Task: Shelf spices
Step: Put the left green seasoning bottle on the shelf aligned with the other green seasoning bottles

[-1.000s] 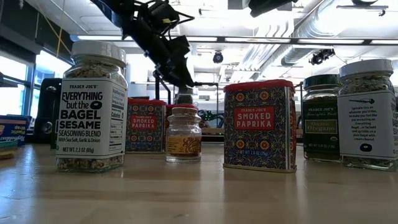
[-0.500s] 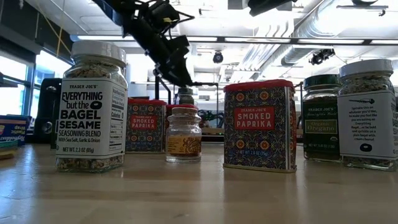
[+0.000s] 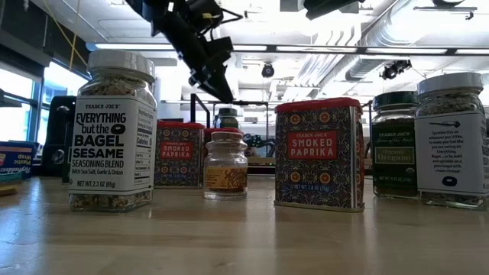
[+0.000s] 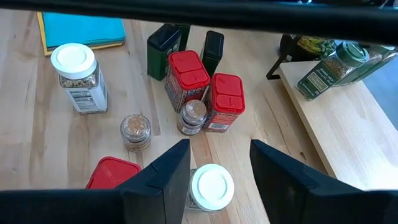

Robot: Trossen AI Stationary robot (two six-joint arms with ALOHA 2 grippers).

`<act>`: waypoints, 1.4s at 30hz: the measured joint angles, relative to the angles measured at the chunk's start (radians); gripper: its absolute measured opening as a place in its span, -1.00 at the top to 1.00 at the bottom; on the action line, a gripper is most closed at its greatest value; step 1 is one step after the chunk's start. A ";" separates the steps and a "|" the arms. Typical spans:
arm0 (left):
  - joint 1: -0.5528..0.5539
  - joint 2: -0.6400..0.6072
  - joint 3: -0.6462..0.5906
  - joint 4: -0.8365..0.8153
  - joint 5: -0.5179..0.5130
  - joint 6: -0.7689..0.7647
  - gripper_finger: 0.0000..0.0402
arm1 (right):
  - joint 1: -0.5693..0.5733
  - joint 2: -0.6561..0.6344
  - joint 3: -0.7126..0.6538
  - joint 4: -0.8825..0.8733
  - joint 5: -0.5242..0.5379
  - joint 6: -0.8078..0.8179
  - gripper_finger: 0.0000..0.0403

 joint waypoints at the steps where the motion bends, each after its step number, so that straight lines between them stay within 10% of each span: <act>1: 0.002 0.003 0.000 0.005 0.000 0.000 0.45 | 0.000 0.000 0.000 0.000 0.000 0.000 0.19; 11: 0.029 0.027 0.000 0.006 -0.002 0.002 0.78 | 0.000 0.000 0.000 0.002 0.000 0.000 0.19; 42: 0.017 0.022 0.003 -0.049 -0.026 0.116 0.79 | 0.000 0.000 0.001 0.006 0.000 -0.007 0.19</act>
